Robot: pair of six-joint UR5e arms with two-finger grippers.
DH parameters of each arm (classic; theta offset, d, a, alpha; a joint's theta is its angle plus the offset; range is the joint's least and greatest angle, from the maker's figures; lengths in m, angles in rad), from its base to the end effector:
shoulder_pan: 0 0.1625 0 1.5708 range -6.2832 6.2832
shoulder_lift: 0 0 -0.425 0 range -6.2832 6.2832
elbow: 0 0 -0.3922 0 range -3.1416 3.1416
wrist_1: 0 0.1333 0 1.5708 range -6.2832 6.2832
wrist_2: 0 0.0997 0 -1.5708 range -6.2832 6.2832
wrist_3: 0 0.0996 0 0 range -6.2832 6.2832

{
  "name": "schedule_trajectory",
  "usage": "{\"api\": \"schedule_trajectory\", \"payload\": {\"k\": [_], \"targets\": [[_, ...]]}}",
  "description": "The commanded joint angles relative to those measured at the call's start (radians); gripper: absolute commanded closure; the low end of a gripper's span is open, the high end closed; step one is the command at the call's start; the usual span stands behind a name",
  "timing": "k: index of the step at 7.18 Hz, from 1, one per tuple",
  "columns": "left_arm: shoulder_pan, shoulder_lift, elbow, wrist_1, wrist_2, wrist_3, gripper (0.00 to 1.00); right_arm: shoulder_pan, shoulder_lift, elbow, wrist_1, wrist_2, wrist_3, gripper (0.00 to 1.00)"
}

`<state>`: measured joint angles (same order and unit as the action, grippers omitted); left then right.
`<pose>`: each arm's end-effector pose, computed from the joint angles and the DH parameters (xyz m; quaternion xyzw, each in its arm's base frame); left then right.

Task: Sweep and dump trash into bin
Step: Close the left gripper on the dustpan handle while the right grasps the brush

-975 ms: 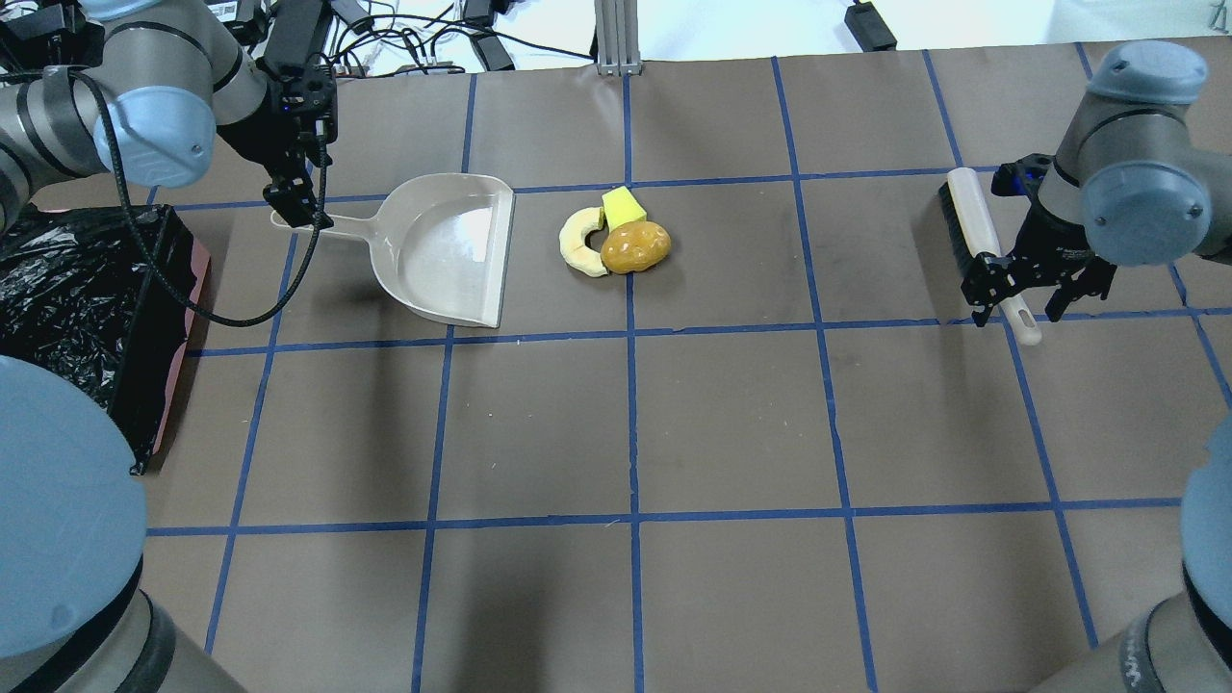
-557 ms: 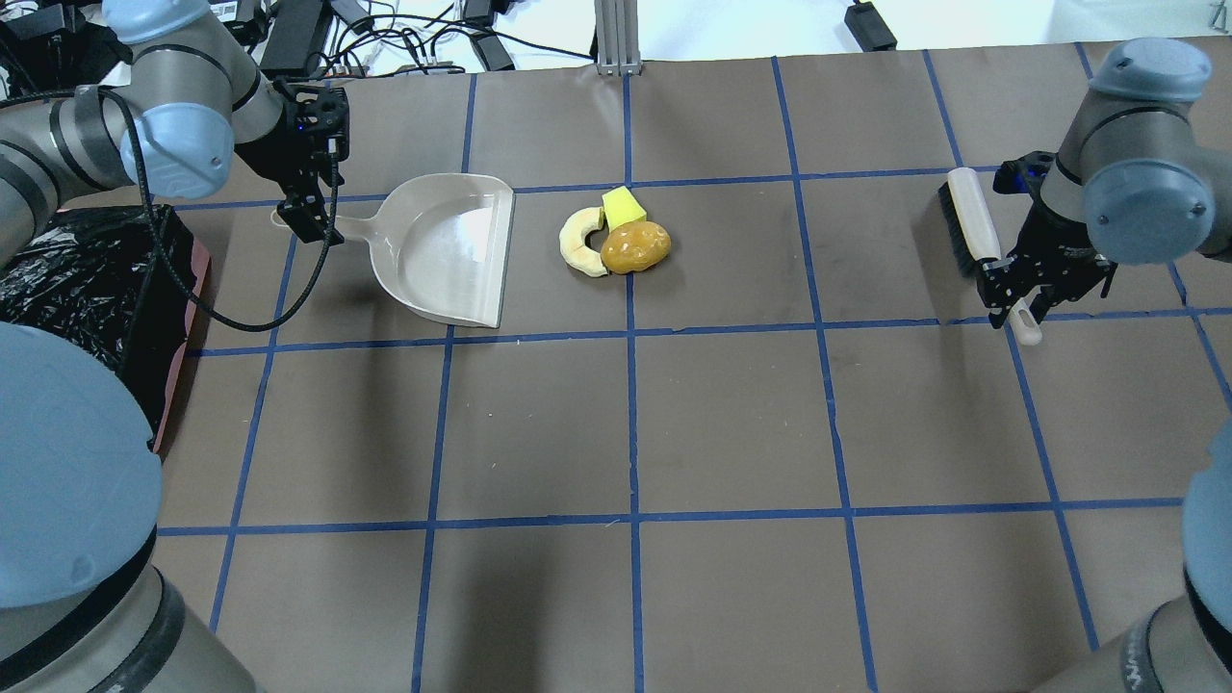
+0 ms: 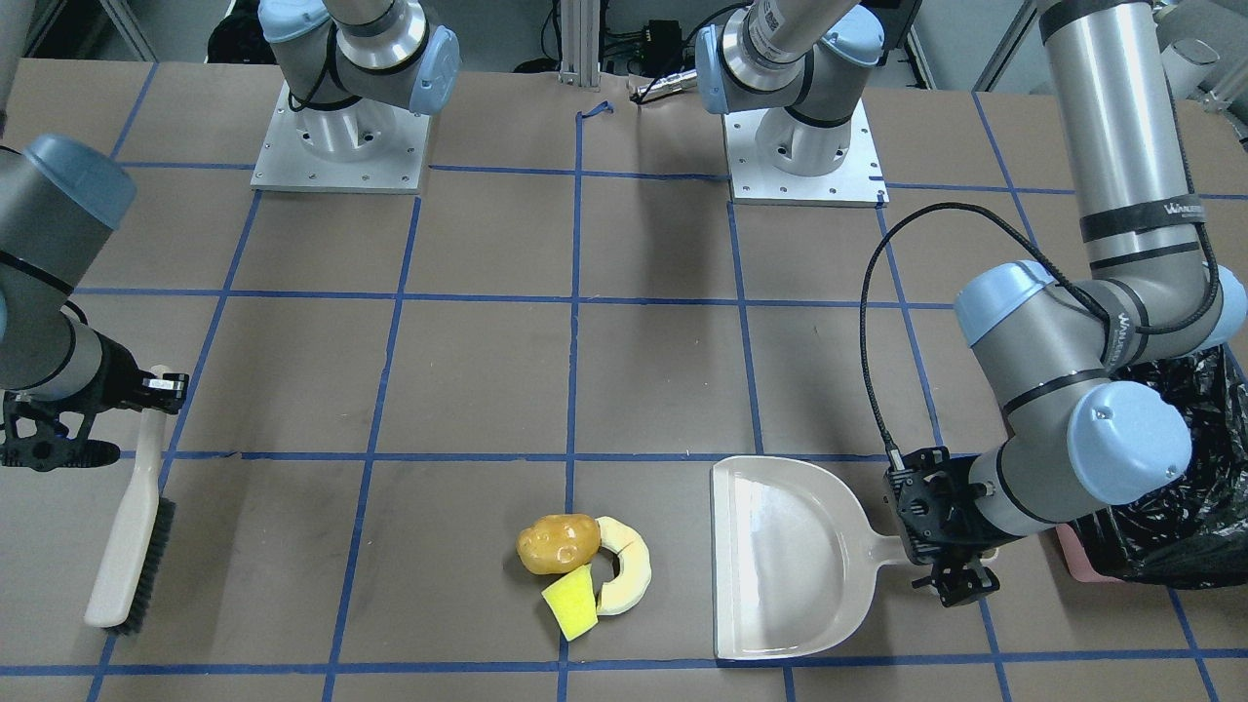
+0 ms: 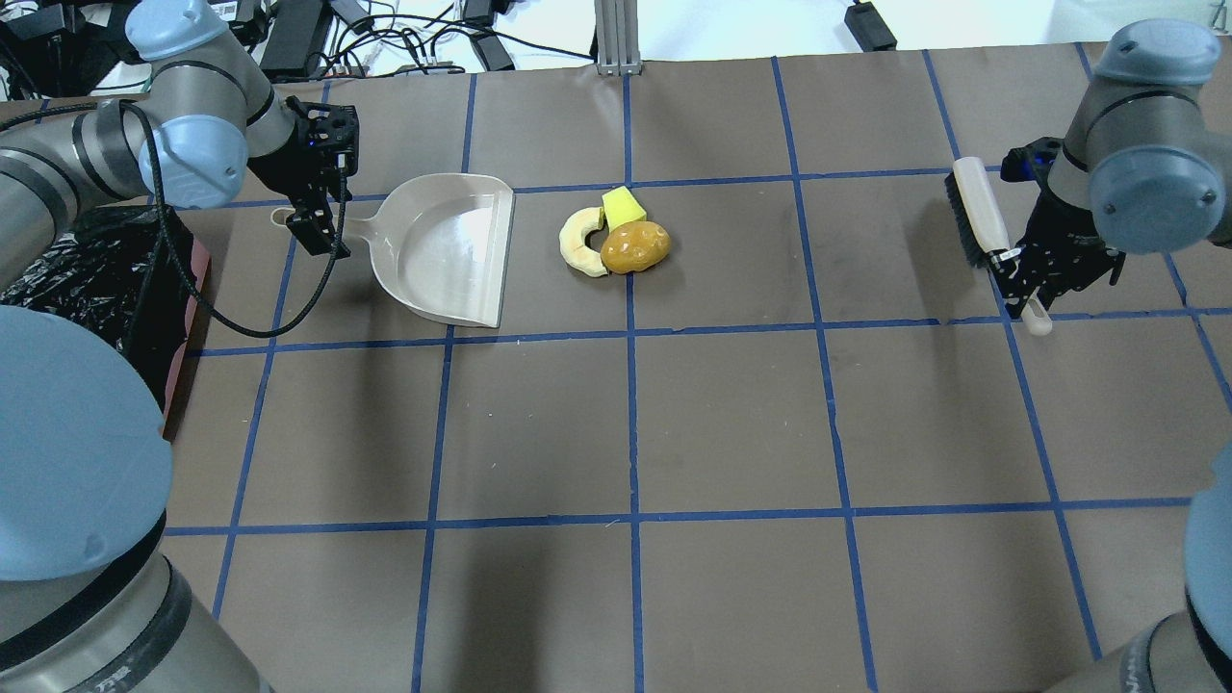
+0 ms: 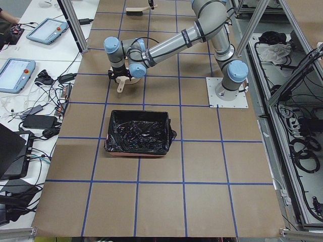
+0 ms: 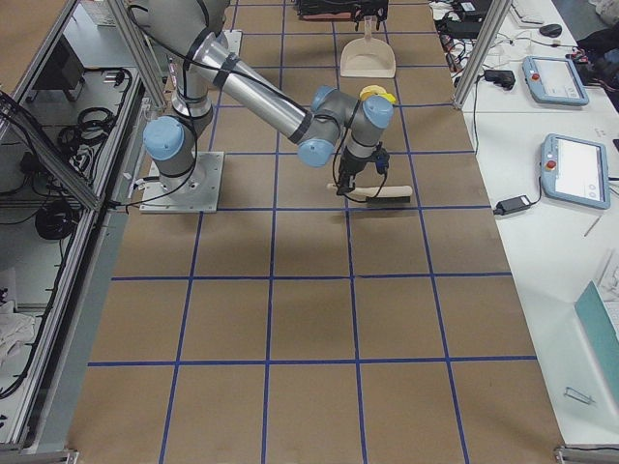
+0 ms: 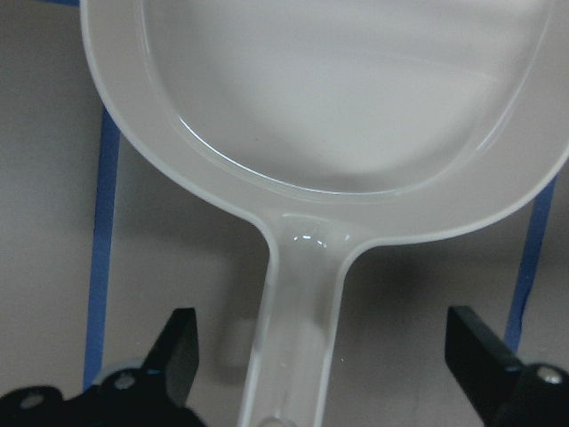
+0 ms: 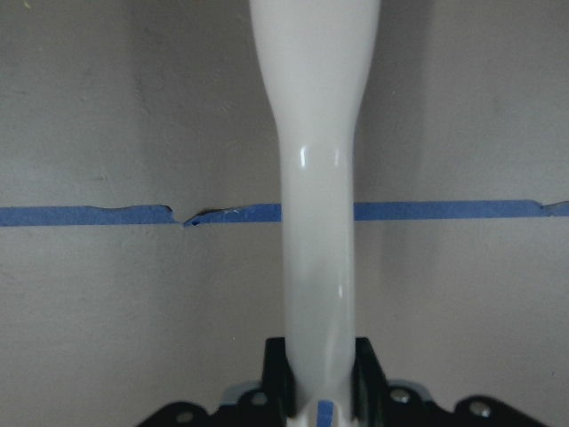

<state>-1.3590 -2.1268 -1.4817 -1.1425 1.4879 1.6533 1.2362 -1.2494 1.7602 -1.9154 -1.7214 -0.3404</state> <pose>0.0025 -0.6851 0.2439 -0.6587 -0.7511 0.0218 0.0402 -0.0716 -0.5663 0.2604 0.0091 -0.9937 -0.1029 0.0433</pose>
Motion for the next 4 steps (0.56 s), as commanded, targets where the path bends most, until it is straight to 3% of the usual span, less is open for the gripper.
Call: {"api": "schedule_trajectory", "payload": {"k": [1, 2, 4], "targets": [[-0.002, -0.015, -0.005, 0.003, 0.002, 0.039, 0.00, 0.067, -0.028, -0.062, 0.091, -0.013, 0.030, 0.95], [-0.003, -0.019, -0.005, 0.021, 0.002, 0.042, 0.00, 0.144, -0.025, -0.083, 0.102, -0.065, 0.093, 0.95], [-0.003, -0.030, -0.011, 0.026, 0.002, 0.040, 0.00, 0.294, -0.022, -0.099, 0.122, -0.066, 0.276, 0.96]]}}
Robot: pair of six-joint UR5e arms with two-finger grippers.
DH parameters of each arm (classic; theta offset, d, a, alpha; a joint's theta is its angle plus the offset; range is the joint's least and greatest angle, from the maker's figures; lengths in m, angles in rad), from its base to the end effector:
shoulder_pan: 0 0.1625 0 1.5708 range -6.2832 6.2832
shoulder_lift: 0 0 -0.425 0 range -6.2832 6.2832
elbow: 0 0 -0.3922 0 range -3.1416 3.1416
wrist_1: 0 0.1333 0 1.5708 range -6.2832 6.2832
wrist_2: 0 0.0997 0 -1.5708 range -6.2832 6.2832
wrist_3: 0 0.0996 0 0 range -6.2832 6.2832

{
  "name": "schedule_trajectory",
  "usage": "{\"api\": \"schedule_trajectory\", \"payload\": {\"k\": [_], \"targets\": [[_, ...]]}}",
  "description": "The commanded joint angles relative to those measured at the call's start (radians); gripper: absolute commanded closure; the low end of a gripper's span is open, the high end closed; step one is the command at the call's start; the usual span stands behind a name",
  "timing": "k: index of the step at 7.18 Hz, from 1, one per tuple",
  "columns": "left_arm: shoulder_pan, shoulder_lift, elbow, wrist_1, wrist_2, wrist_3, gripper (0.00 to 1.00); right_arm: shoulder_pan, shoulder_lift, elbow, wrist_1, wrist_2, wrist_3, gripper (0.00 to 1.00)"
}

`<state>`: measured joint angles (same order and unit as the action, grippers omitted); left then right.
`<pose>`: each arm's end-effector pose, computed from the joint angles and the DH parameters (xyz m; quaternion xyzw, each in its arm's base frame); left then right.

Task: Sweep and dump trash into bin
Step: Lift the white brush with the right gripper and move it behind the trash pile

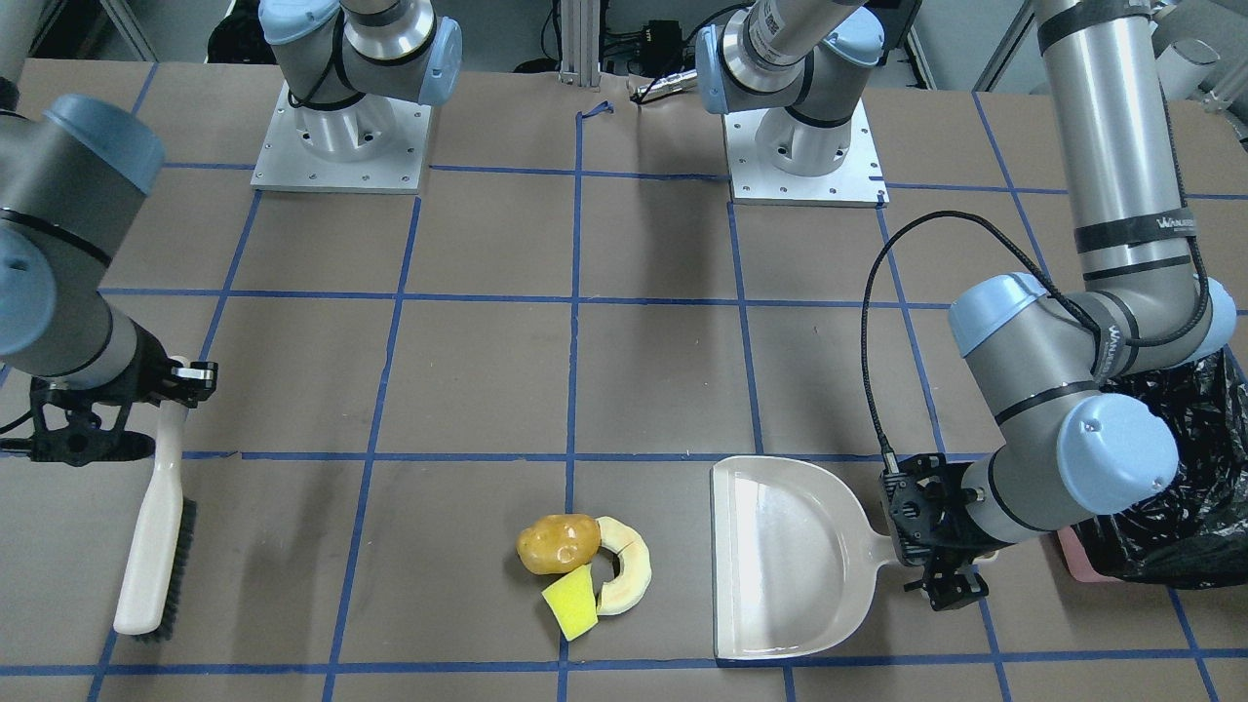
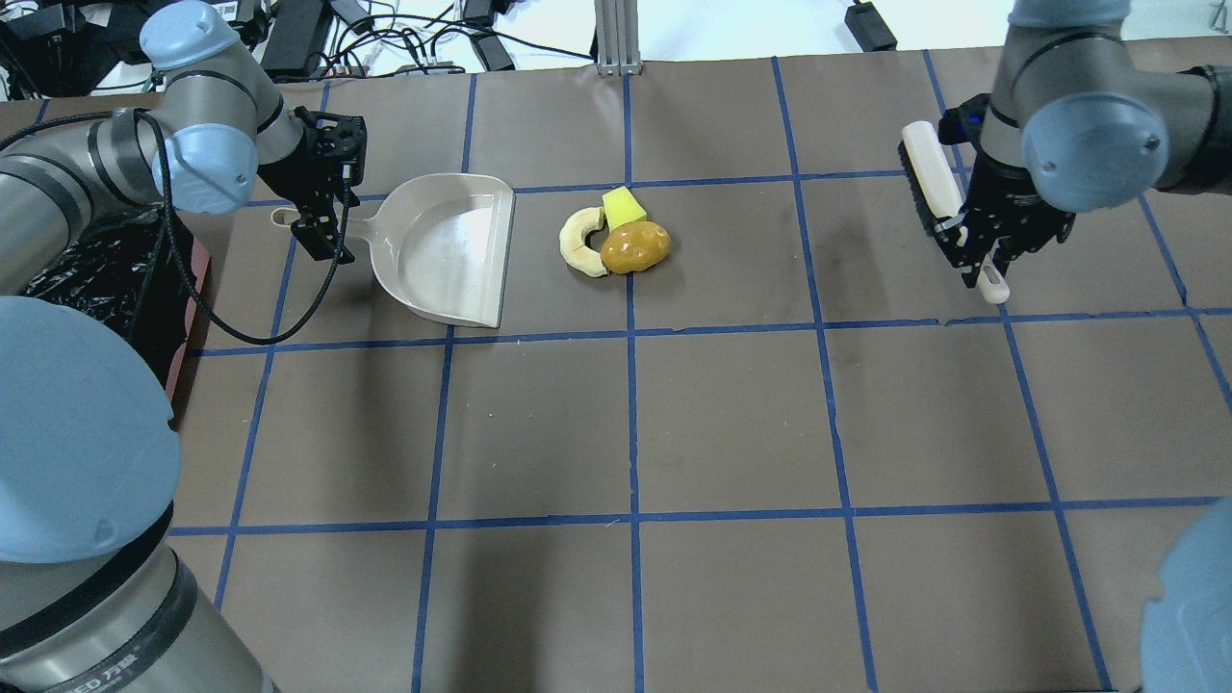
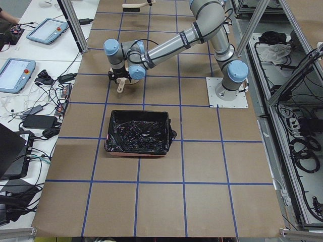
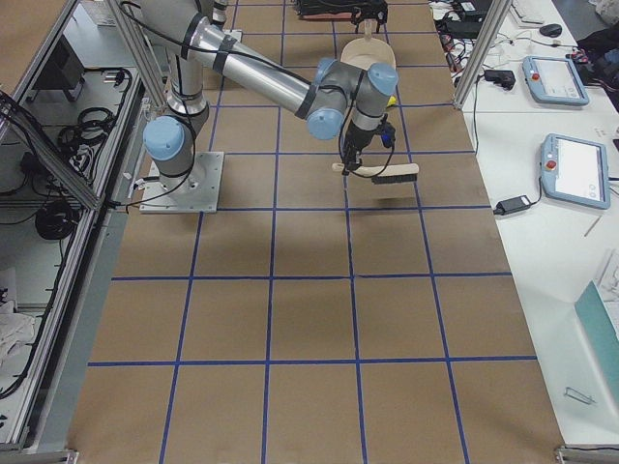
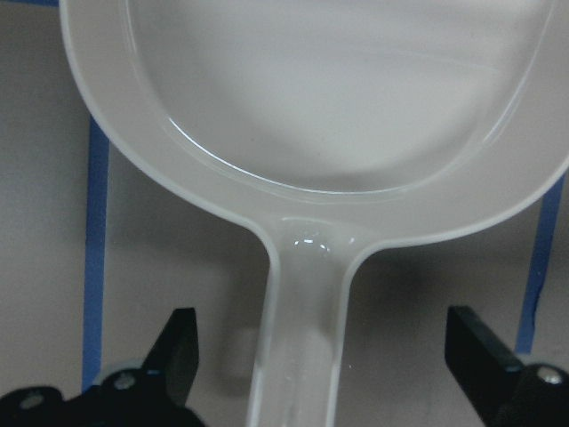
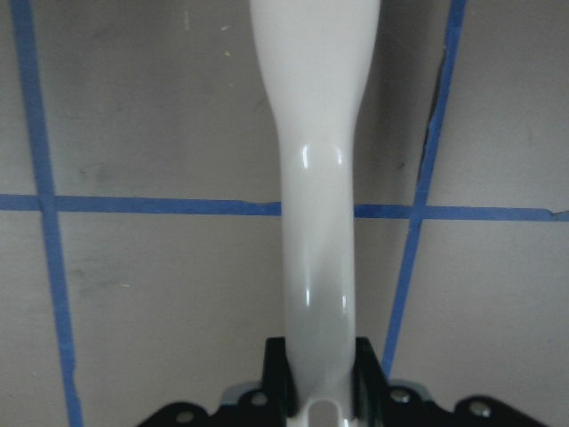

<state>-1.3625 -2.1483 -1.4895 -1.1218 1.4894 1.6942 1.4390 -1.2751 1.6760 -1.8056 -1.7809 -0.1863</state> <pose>0.0006 -0.6865 0.2280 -0.6750 -0.7363 0.0194 0.0428 0.0370 -0.5770 0.3034 0.0357 -0.9905 -0.0980 0.0901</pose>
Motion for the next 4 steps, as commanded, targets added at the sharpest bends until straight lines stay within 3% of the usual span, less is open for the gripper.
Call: {"api": "schedule_trajectory", "payload": {"k": [1, 3, 4], "targets": [[0.000, -0.030, -0.003, 0.019, 0.000, -0.002, 0.00, 0.144, 0.017, -0.021, 0.012, -0.006, 0.172, 0.96], [0.006, -0.057, -0.008, 0.048, 0.002, -0.002, 0.00, 0.205, 0.043, -0.039, 0.021, -0.018, 0.235, 0.96], [-0.001, -0.068, -0.008, 0.048, 0.002, -0.004, 0.00, 0.233, 0.078, -0.092, 0.107, -0.021, 0.278, 0.97]]}}
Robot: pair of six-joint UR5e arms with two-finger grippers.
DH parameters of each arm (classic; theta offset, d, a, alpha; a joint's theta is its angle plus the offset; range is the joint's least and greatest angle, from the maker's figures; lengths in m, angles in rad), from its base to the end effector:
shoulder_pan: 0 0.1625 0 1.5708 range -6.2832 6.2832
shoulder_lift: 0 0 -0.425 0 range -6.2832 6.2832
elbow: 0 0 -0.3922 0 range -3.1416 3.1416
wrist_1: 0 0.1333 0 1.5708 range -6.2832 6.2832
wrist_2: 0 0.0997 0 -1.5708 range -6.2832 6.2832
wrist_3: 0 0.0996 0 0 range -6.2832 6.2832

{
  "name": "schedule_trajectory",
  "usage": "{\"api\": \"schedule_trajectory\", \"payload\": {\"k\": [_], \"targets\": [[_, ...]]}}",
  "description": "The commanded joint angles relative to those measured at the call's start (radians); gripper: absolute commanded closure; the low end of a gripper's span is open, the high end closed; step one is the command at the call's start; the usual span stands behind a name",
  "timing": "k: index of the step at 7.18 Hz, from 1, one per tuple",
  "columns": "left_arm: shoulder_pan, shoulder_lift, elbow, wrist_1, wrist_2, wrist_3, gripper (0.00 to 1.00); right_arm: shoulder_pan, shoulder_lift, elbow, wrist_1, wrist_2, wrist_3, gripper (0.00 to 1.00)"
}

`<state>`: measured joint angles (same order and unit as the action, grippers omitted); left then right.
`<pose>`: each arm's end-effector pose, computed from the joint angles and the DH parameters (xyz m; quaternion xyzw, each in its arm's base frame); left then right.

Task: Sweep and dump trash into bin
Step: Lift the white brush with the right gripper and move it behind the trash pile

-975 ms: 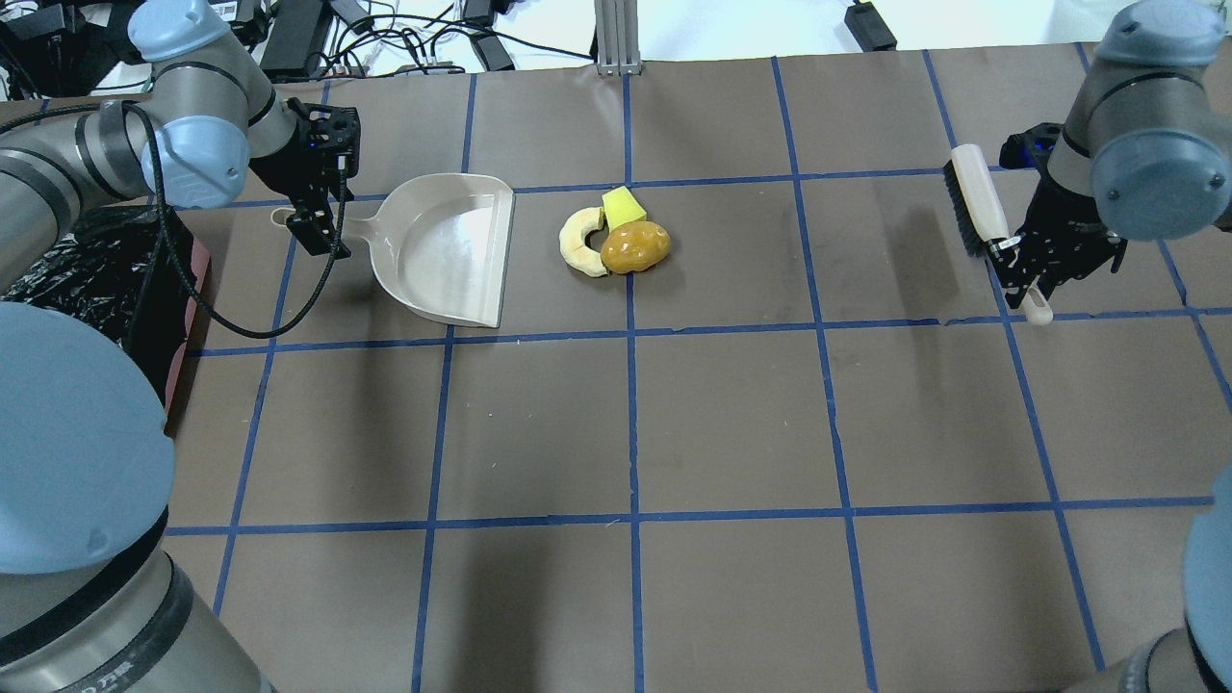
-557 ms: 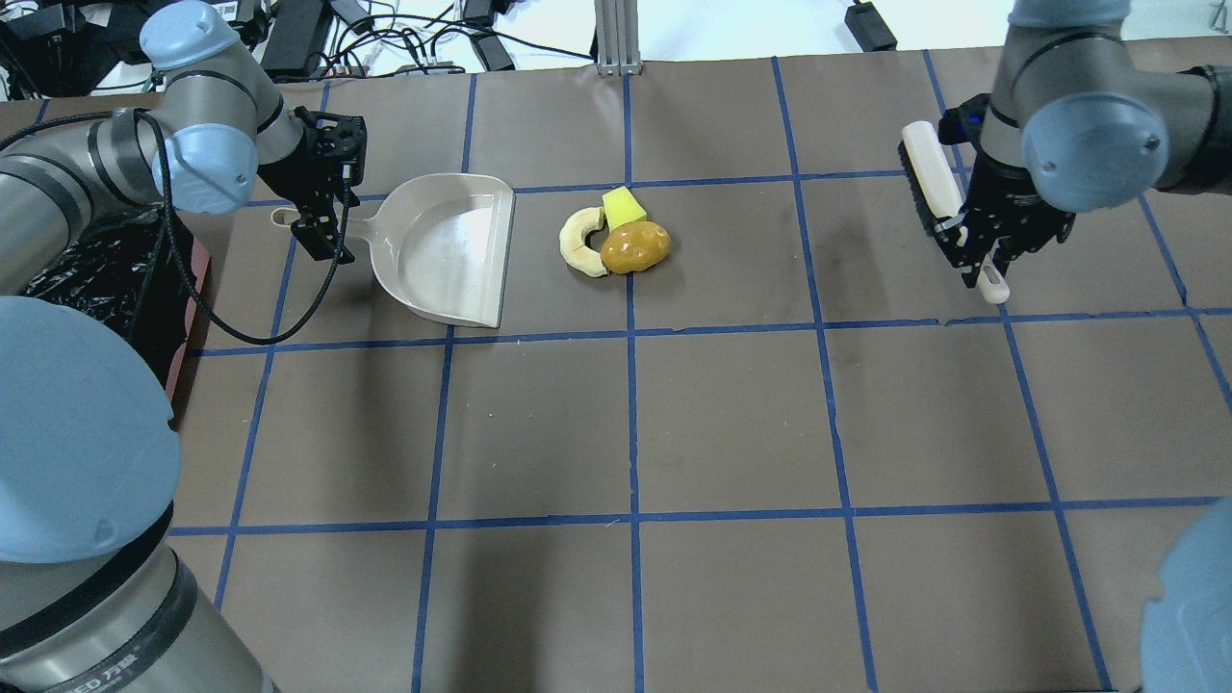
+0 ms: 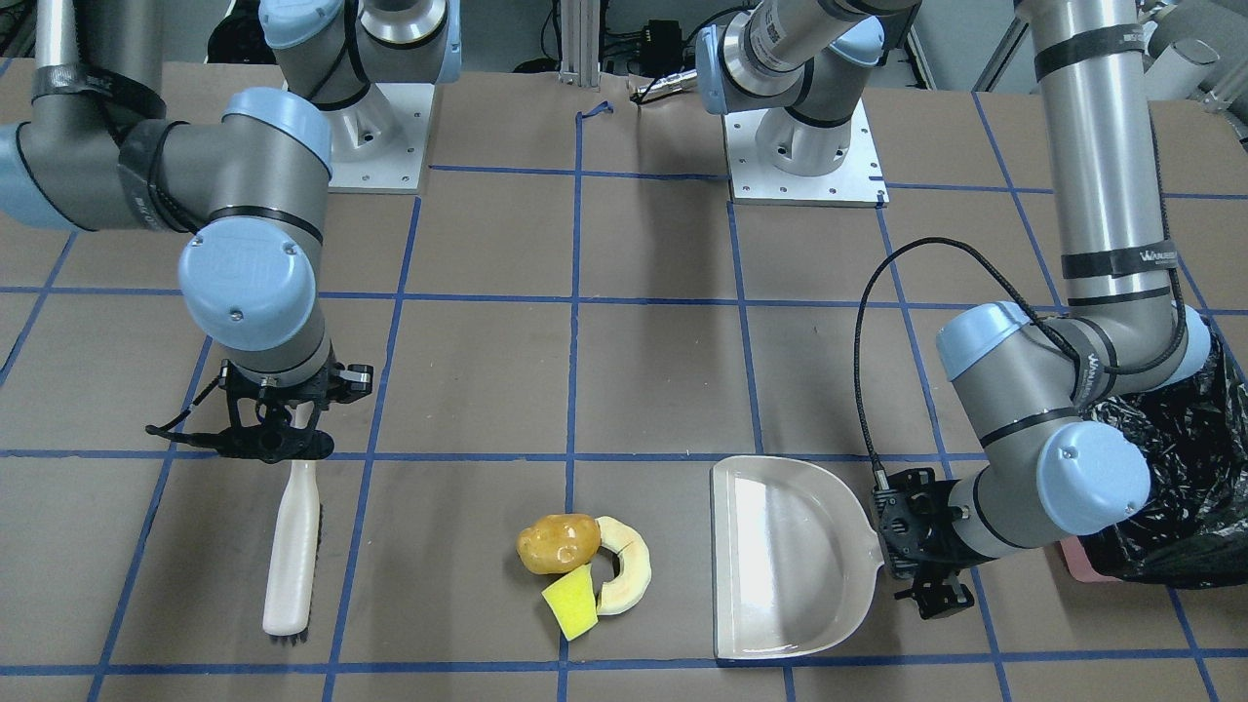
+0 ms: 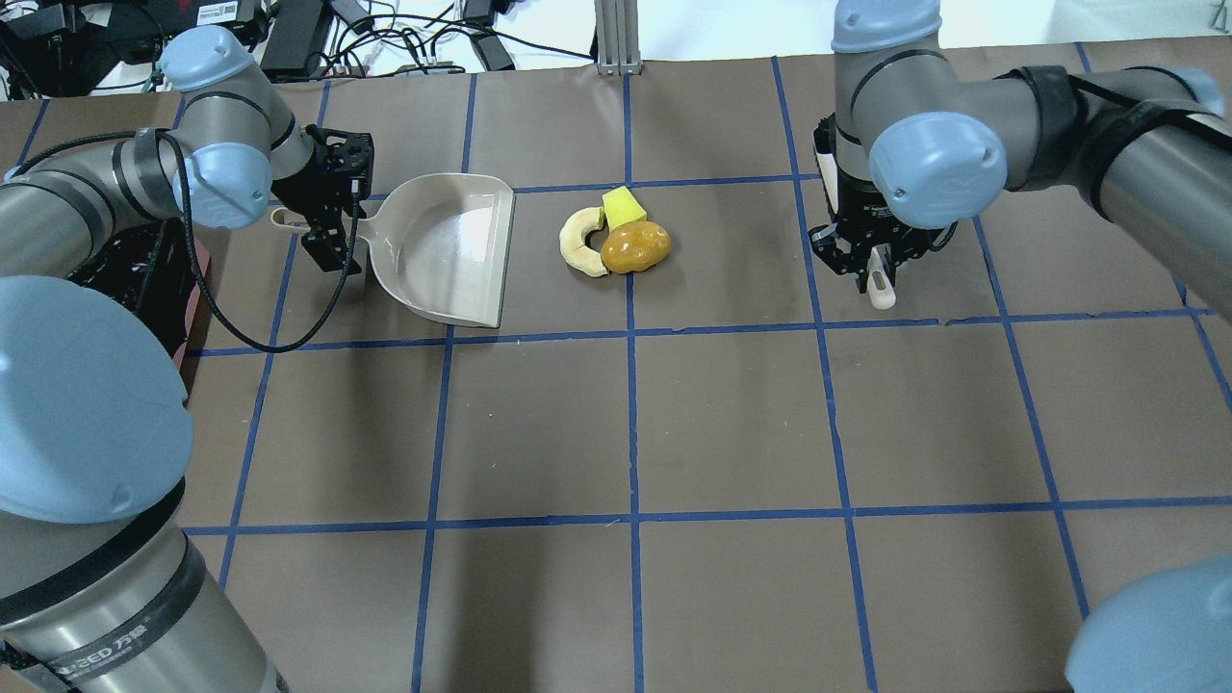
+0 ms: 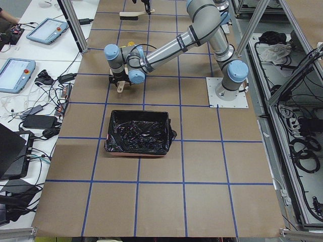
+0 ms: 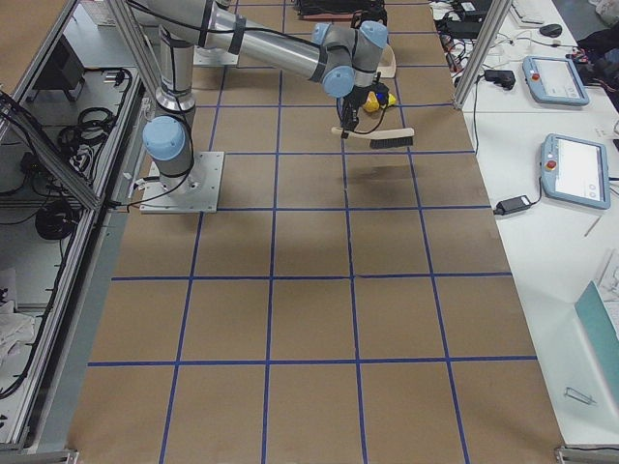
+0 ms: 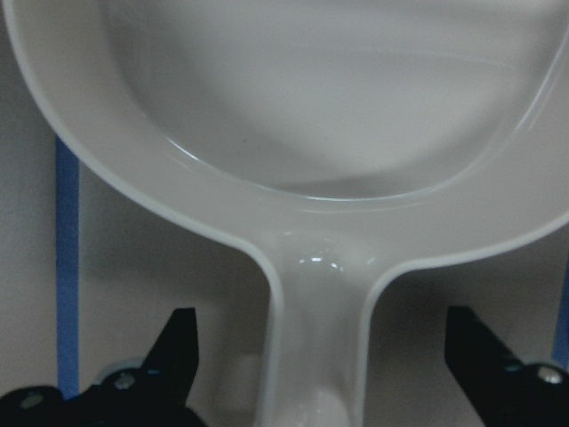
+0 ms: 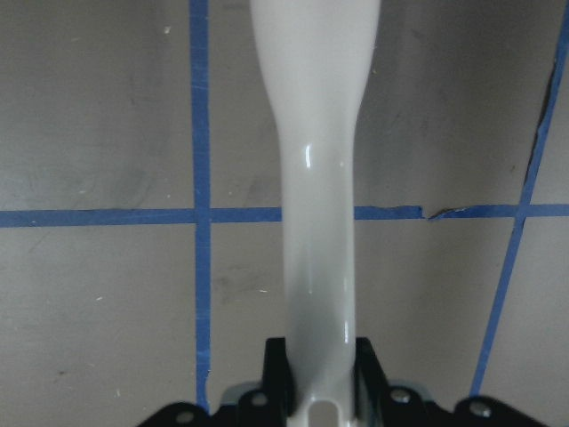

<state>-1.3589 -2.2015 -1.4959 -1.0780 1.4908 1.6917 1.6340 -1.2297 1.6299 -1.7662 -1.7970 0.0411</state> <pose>0.0043 -0.6916 0.1934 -0.6724 -0.7384 0.0143 0.0488 0.1475 -0.5731 0.2949 0.0225 -0.9882 -0.0956 0.1174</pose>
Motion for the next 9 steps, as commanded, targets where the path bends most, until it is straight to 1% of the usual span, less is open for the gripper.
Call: {"api": "schedule_trajectory", "payload": {"k": [1, 2, 3, 4, 5, 6, 7, 8, 9], "targets": [[-0.014, -0.012, -0.001, 0.003, 0.002, -0.004, 0.00, 0.076, 0.064, -0.094, 0.097, -0.004, 0.098, 0.97], [-0.017, -0.014, -0.001, 0.003, -0.015, -0.004, 0.01, 0.107, 0.081, -0.108, 0.097, -0.007, 0.153, 0.97], [-0.019, -0.004, -0.003, 0.001, -0.014, -0.001, 0.13, 0.121, 0.085, -0.108, 0.097, 0.004, 0.193, 0.97], [-0.022, 0.014, -0.018, 0.001, -0.006, 0.002, 0.30, 0.141, 0.091, -0.110, 0.094, 0.005, 0.221, 0.97], [-0.025, 0.016, -0.024, 0.003, -0.003, 0.037, 0.51, 0.162, 0.105, -0.110, 0.087, 0.007, 0.241, 0.98], [-0.028, 0.019, -0.024, 0.006, -0.003, 0.048, 0.76, 0.184, 0.119, -0.113, 0.085, 0.007, 0.302, 0.98], [-0.029, 0.022, -0.026, 0.009, 0.000, 0.048, 0.94, 0.211, 0.139, -0.133, 0.085, 0.008, 0.319, 0.98], [-0.032, 0.022, -0.026, 0.009, 0.000, 0.049, 1.00, 0.237, 0.162, -0.146, 0.085, 0.008, 0.362, 0.98], [-0.032, 0.023, -0.026, 0.010, -0.001, 0.051, 1.00, 0.253, 0.167, -0.153, 0.085, 0.022, 0.390, 0.98]]}}
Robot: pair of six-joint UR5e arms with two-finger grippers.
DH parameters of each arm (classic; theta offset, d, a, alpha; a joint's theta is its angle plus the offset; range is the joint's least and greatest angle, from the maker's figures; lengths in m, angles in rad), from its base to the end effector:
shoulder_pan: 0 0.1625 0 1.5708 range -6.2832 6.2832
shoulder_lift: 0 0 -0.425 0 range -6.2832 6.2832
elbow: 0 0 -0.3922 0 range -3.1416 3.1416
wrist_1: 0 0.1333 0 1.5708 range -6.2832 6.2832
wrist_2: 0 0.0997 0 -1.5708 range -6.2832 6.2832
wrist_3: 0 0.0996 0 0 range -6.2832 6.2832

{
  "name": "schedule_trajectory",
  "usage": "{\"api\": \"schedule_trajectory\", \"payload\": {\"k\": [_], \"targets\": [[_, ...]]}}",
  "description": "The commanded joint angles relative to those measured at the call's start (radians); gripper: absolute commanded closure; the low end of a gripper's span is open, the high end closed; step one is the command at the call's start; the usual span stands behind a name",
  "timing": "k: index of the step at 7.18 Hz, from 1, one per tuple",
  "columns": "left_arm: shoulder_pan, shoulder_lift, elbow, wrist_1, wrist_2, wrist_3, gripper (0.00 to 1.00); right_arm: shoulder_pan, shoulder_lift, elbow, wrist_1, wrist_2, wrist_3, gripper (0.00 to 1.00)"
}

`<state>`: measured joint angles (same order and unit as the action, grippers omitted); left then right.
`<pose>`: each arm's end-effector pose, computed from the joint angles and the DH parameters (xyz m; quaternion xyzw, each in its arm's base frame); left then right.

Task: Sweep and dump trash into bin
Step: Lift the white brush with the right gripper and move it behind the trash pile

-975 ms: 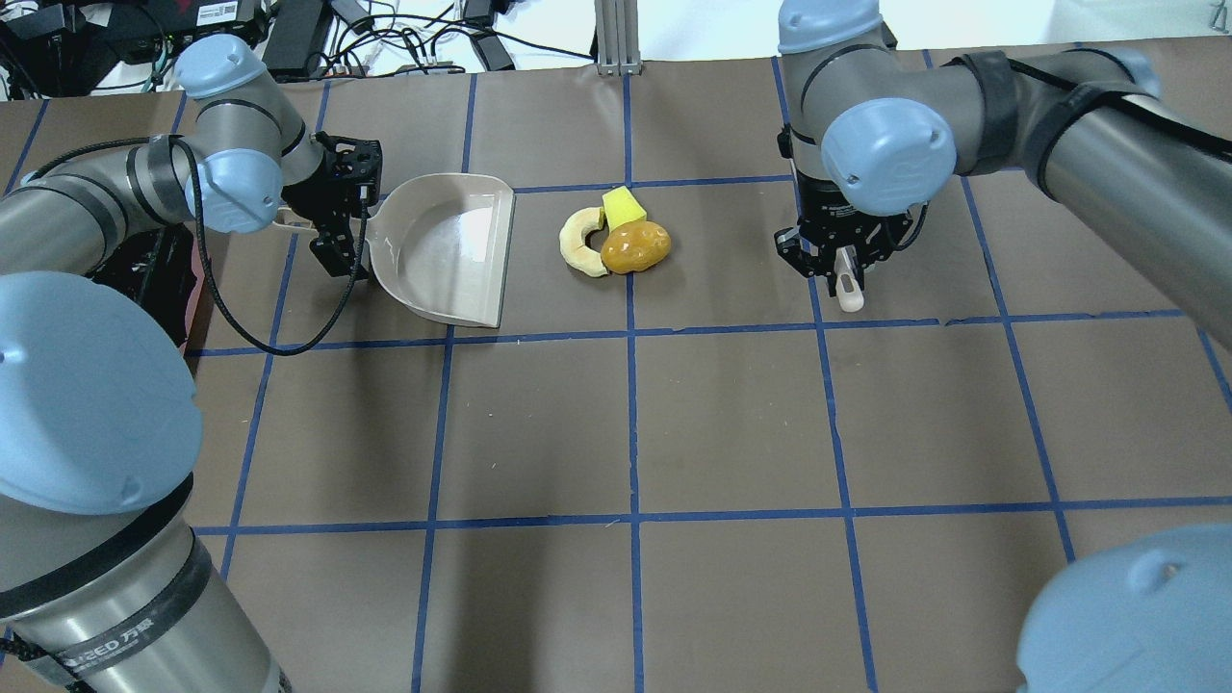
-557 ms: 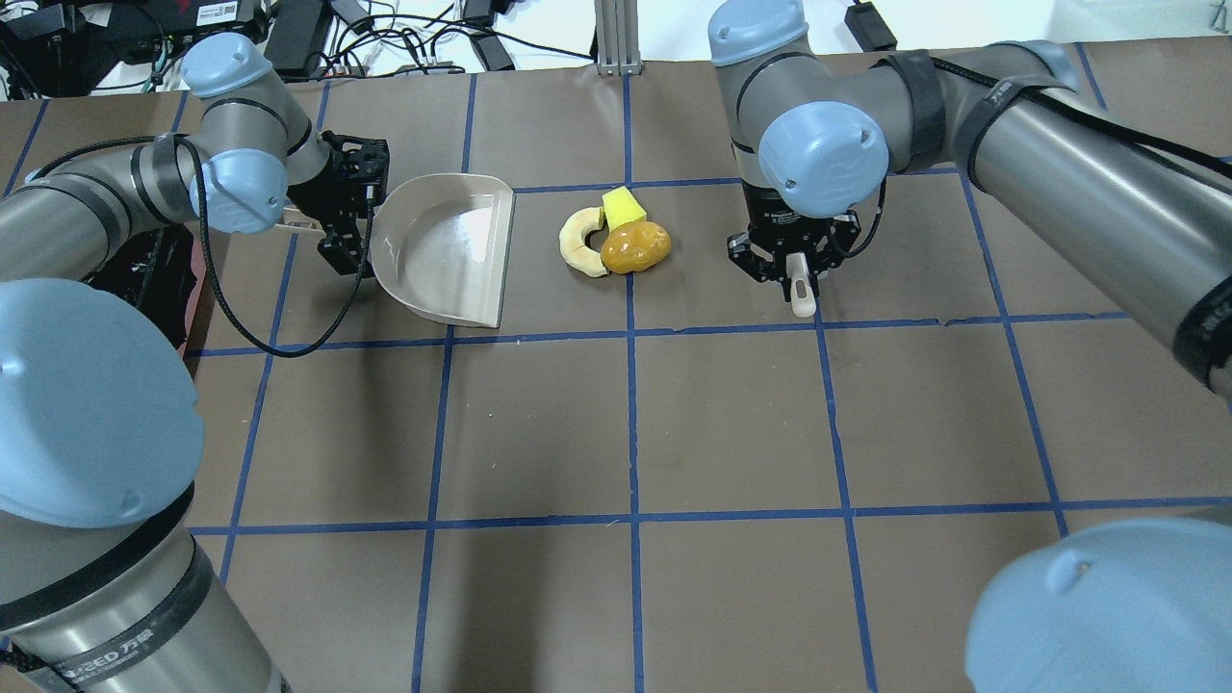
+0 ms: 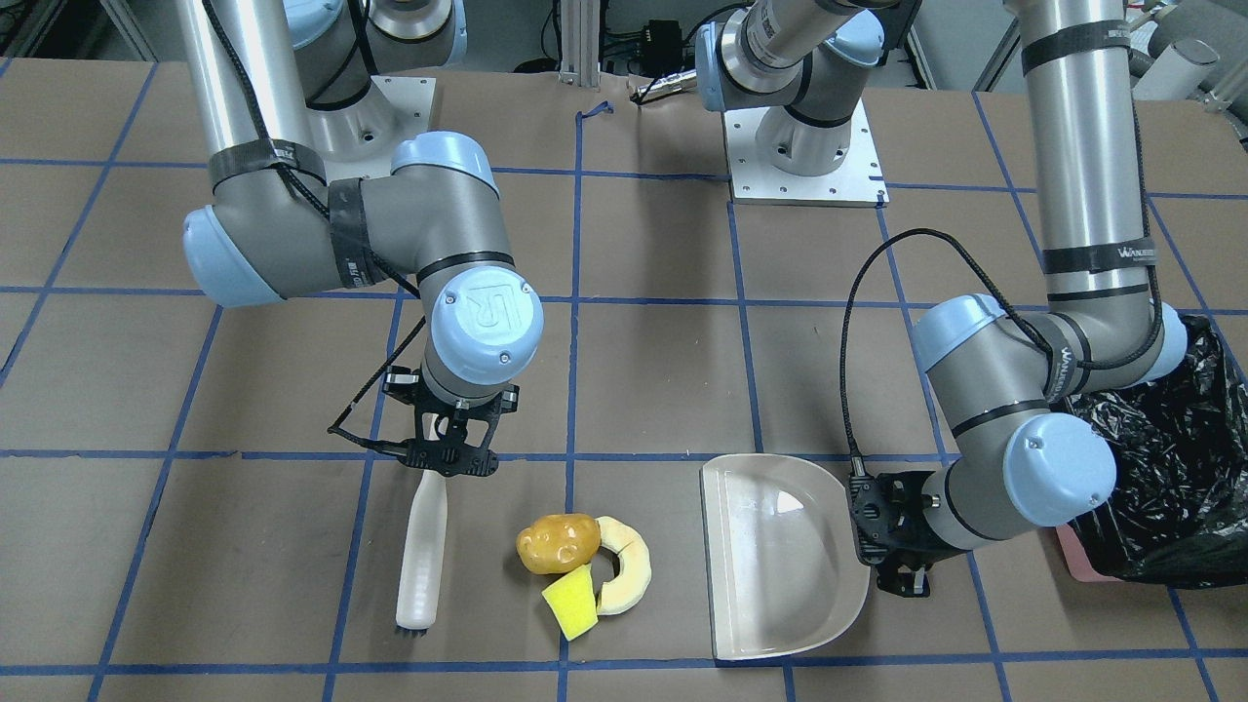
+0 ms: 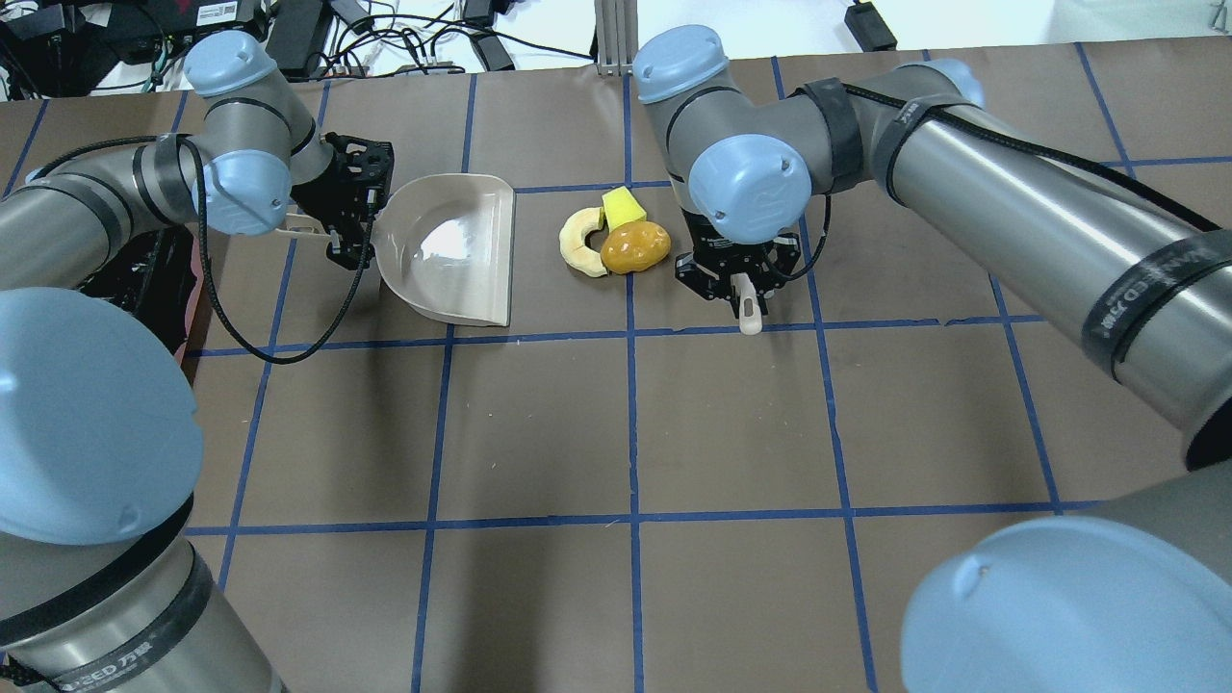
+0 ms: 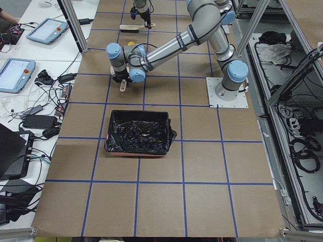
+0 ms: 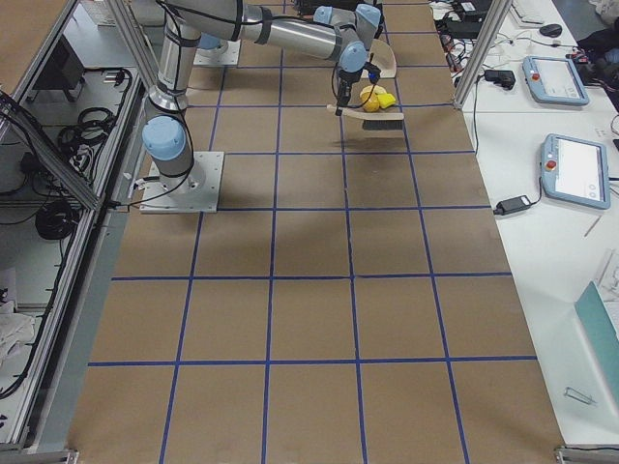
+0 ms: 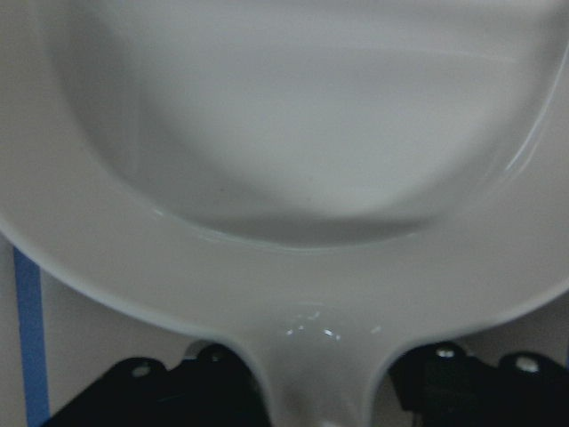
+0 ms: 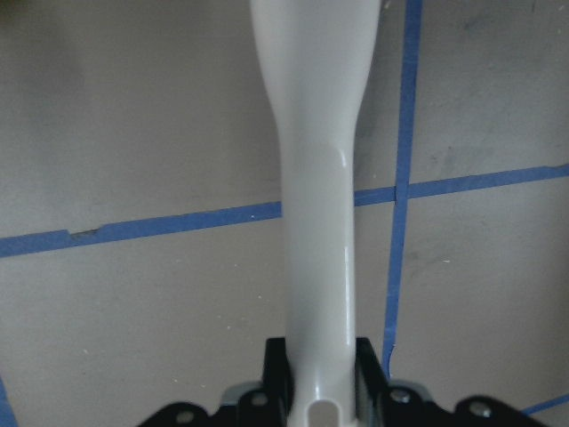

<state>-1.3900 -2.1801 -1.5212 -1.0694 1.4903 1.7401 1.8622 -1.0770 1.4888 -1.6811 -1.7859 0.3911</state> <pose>-0.0187 -0.6838 0.1979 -0.7013 -0.7111 0.0163 0.0469 0.2875 -0.5685 0.2572 -0.0329 -0.9825 -0.1052 0.1500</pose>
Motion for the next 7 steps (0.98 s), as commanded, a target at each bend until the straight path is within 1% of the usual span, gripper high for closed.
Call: {"api": "schedule_trajectory", "payload": {"k": [1, 6, 7], "targets": [[-0.001, 0.000, 0.000, 0.003, -0.001, 0.004, 1.00, 0.031, 0.018, -0.013, -0.002, 0.046, 0.057, 0.98], [-0.001, 0.000, 0.000, 0.022, 0.001, 0.007, 1.00, 0.046, 0.034, -0.021, -0.005, 0.051, 0.087, 0.98], [-0.001, 0.000, 0.000, 0.022, -0.001, 0.007, 1.00, 0.049, 0.034, -0.021, -0.012, 0.086, 0.091, 0.98]]}}
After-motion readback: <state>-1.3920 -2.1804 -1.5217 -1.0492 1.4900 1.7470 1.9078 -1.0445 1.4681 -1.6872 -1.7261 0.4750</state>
